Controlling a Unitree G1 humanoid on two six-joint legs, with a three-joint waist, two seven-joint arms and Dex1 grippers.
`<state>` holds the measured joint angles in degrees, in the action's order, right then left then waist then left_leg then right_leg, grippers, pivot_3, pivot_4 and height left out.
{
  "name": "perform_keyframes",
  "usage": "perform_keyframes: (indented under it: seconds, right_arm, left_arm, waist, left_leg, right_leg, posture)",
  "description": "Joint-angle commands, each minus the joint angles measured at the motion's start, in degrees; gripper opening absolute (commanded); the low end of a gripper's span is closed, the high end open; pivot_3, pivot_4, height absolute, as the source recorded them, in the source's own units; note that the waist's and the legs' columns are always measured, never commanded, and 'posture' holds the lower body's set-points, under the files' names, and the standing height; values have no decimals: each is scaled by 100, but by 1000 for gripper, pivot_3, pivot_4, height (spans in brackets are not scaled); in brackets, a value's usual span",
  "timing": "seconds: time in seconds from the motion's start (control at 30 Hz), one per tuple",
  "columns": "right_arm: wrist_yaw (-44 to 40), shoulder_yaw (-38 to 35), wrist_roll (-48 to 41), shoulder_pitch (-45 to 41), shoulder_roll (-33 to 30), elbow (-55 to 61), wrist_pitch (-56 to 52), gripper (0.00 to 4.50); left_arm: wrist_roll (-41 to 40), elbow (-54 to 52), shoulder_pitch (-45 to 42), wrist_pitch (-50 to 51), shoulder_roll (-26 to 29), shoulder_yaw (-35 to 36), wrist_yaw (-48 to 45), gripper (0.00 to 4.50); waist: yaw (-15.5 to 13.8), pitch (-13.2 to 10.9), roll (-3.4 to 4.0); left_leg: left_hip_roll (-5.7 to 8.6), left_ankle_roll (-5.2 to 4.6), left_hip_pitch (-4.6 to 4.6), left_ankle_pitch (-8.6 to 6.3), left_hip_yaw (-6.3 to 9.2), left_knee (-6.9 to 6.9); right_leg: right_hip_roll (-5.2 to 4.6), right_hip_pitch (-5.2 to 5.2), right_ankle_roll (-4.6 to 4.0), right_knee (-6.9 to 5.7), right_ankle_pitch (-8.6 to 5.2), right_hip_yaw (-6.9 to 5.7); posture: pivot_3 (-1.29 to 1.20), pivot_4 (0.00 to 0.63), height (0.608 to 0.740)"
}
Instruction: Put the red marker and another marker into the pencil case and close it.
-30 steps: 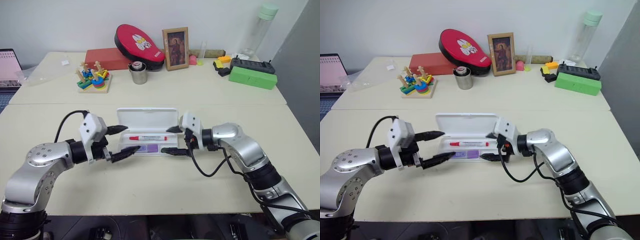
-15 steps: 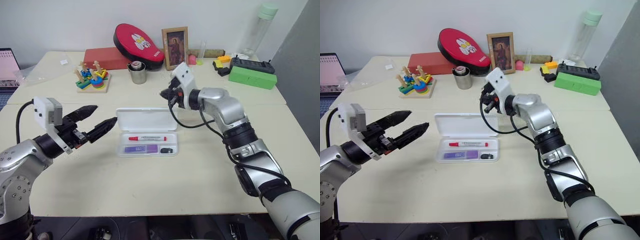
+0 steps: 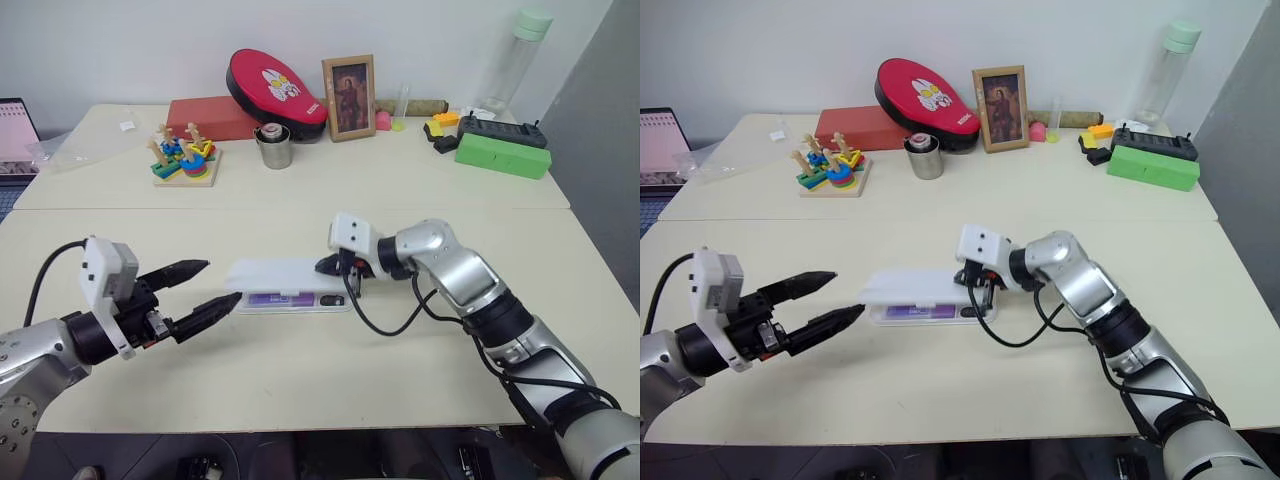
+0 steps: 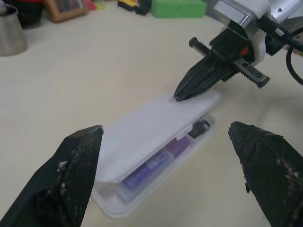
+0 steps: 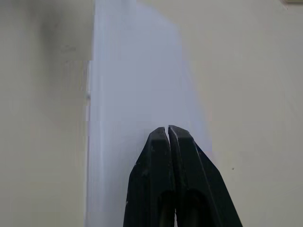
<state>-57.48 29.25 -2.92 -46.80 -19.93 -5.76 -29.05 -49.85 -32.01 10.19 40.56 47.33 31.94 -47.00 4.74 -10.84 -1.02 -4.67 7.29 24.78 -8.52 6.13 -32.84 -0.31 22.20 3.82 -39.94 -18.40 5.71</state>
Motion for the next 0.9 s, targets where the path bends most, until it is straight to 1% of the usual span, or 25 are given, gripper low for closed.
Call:
perform_keyframes:
  seconds: [0.03, 0.13, 0.23, 0.27, 0.37, 0.5, 0.63, 0.67, 0.73, 0.77, 0.87, 0.9]
  right_arm:
    - [33, 284, 346, 192, -31, 77, 127, 60]
    - [45, -11, 122, 299, 32, 145, -86, 60]
    - [-49, -386, -93, 479, -205, 281, -191, 60]
    - [-46, -655, -309, 571, -195, 343, -221, 60]
    - [-112, -1578, -1199, 837, -171, 727, -501, 60]
    - [-107, -2116, -1494, 1196, -576, 894, -669, 60]
    - [25, -2446, -1521, 1348, -1024, 742, -838, 758]
    - [22, -2518, -1548, 1358, -1113, 721, -857, 1067]
    - [86, -2659, -1546, 1371, -1275, 625, -876, 1411]
    - [134, -2715, -1538, 1376, -1327, 591, -895, 1767]
    - [228, -2917, -1530, 1511, -1509, 531, -917, 2345]
    - [252, -3008, -1563, 1634, -1568, 604, -950, 2633]
  left_arm:
    - [224, 25, -53, -124, 147, -171, -75, 4500]
    - [361, 103, -91, -149, 146, -289, -30, 4500]
    - [521, 180, -138, -255, 48, -385, 69, 4500]
    - [586, 279, -235, -255, -14, -394, 228, 4500]
    - [987, 813, -576, -336, -129, -398, 732, 4500]
    - [1495, 1637, -920, -684, -208, -423, 993, 4500]
    - [2075, 2240, -1015, -1101, -93, -652, 979, 4500]
    - [2159, 2353, -1048, -1190, -69, -679, 936, 4500]
    - [2276, 2581, -1157, -1350, -41, -705, 857, 4500]
    - [2306, 2679, -1206, -1389, -39, -698, 832, 4500]
    - [2485, 2866, -1268, -1505, 31, -805, 701, 4500]
    - [2518, 2908, -1318, -1510, 64, -810, 687, 4500]
  waist:
    - [-1, 2, -3]
    - [-1, 3, -4]
    - [-9, 3, -4]
    - [-10, 3, -4]
    - [-58, 2, -7]
    - [-109, 0, -5]
    - [-129, 1, -8]
    - [-130, 1, -8]
    - [-134, 1, -7]
    - [-134, 1, -7]
    - [-133, 1, -8]
    - [-136, 1, -7]
  left_leg:
    - [0, 0, -2, 0, 0, 0]
    - [0, 0, -2, 0, -1, 0]
    - [0, 0, -2, 0, -1, 0]
    - [0, 0, -2, 0, 0, 0]
    - [1, 0, -2, 0, 2, -2]
    - [0, 0, -2, 0, 2, -3]
    - [1, -1, -2, -1, -1, -1]
    - [1, -1, -1, -1, -3, 1]
    - [1, -1, -1, -1, -4, 1]
    - [1, -1, -1, 0, -4, 0]
    - [1, -1, -1, 0, -4, 0]
    - [1, -1, -1, 0, -4, 0]
  right_leg:
    - [0, -2, -1, 0, 0, -1]
    - [0, -4, -1, 0, -1, 0]
    - [0, -4, -1, 0, 0, 0]
    - [0, -4, -1, 0, 0, 0]
    - [-1, -8, -1, 2, 0, -3]
    - [2, -6, 0, 1, -1, -2]
    - [0, -4, -1, 5, -1, 1]
    - [0, -3, -1, 5, -1, 1]
    - [0, -2, -1, 4, -1, 2]
    - [0, -2, -1, 4, -1, 2]
    - [0, -2, 0, 4, -1, 2]
    - [0, -2, 0, 4, -1, 2]
  posture:
    - [0, 150, 740]
    - [0, 150, 740]
    - [0, 150, 740]
    - [0, 150, 740]
    - [0, 150, 740]
    - [0, 150, 740]
    - [0, 150, 740]
    - [0, 150, 740]
    - [0, 150, 740]
    - [0, 150, 740]
    - [0, 150, 740]
    - [0, 150, 740]
